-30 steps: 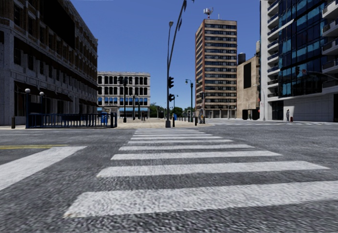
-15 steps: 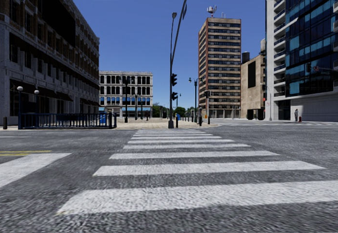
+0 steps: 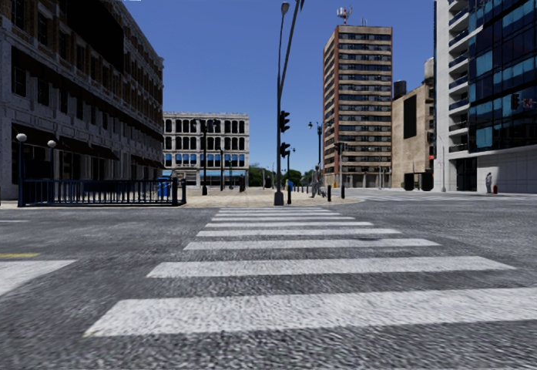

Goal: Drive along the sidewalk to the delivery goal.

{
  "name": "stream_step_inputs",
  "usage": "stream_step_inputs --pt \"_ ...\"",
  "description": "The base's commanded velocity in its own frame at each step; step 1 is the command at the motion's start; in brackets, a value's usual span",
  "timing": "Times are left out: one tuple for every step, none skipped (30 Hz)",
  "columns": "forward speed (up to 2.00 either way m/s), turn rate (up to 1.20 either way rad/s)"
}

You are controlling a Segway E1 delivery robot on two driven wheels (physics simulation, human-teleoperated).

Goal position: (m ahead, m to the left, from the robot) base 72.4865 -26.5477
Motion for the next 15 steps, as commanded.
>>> stream_step_inputs --pt "1.91 0.30" --pt "1.91 0.24" --pt "1.91 0.24" --pt "1.91 0.21" --pt "1.91 0.11" --pt "1.91 0.00" --pt "1.91 0.00" --pt "1.91 0.00" --pt "1.91 0.00" --pt "1.91 0.00" --pt "1.91 0.00" --pt "1.91 0.00" --pt "1.91 0.00" --pt "1.91 0.00" --pt "1.91 0.00"
